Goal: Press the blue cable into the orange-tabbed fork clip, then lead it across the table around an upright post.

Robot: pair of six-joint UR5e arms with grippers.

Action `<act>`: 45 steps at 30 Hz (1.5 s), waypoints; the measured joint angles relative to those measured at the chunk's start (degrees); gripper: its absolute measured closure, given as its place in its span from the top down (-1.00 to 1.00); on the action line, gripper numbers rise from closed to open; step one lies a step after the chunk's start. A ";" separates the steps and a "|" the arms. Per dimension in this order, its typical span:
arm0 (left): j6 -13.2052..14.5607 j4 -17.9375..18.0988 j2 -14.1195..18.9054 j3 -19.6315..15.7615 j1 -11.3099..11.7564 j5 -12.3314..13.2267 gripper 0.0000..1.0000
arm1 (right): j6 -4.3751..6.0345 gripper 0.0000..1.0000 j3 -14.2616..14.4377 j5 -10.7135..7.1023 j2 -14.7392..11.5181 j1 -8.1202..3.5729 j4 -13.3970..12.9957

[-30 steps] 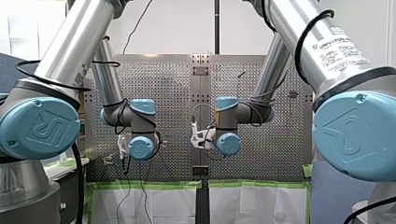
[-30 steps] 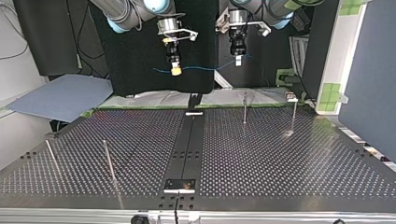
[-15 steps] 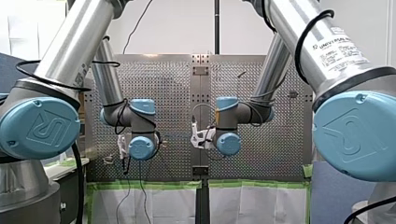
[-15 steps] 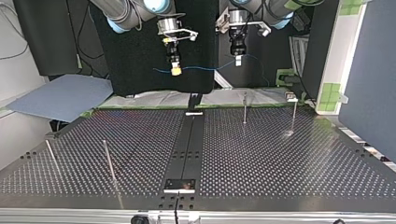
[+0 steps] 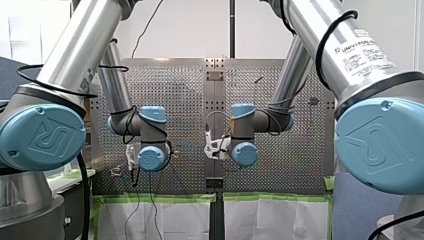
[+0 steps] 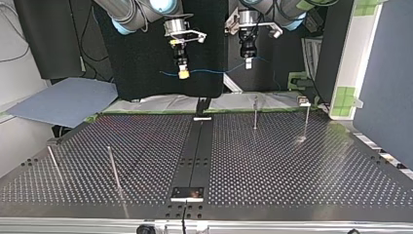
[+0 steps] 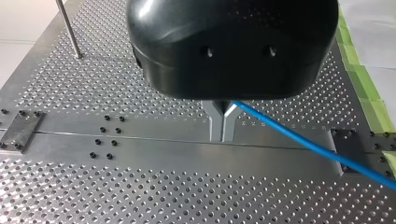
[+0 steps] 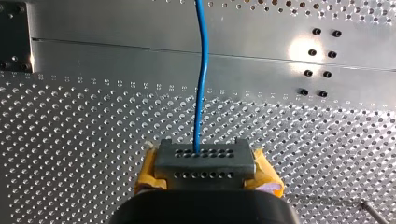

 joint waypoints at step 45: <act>0.00 -1.58 -3.25 -1.14 0.09 0.79 -1.00 | 0.18 -1.00 -0.26 0.44 3.51 -0.17 1.76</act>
